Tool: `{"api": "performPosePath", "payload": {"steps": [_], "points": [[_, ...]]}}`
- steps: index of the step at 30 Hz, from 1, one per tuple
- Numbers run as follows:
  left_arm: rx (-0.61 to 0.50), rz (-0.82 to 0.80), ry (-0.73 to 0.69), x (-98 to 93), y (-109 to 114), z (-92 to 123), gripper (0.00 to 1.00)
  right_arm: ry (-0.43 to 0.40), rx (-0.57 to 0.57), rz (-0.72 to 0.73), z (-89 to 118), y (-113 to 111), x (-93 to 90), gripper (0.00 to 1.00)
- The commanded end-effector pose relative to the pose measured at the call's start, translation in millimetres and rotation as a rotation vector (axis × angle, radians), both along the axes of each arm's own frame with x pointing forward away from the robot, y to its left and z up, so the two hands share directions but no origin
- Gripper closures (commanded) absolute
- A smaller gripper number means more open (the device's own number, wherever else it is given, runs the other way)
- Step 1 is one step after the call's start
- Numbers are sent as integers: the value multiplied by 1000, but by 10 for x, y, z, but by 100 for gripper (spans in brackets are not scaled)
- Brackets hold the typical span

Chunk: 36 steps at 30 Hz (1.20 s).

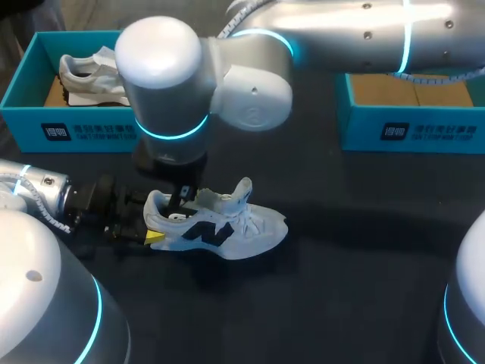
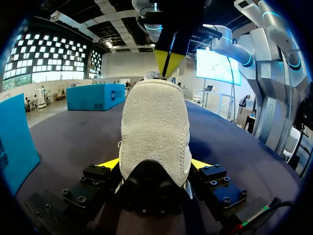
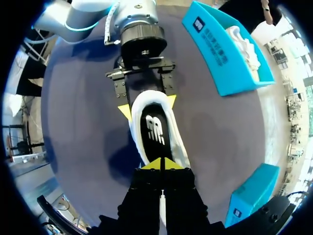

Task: Take the shoe out of the shoebox, open the shoe tongue, remove and reinsert the insole, then place the shoe into the shoebox

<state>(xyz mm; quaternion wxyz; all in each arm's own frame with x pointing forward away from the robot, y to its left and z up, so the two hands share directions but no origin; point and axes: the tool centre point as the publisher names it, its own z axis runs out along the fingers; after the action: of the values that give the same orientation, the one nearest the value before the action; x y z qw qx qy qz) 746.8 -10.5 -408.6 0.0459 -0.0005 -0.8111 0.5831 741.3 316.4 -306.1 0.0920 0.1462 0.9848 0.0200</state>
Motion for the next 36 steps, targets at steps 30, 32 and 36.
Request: {"api": "performPosePath", "payload": {"steps": [30, 32, 36], "points": [[0, 3, -1, -1, 0, -2, 100, 181, -130, -69, -752, -249, 102, 100], [0, 3, -1, -1, 0, -2, 100, 187, -121, -78, -808, -258, 124, 100], [0, 3, -1, -1, 0, -2, 100, 165, -95, -83, -868, -236, 135, 100]]}}
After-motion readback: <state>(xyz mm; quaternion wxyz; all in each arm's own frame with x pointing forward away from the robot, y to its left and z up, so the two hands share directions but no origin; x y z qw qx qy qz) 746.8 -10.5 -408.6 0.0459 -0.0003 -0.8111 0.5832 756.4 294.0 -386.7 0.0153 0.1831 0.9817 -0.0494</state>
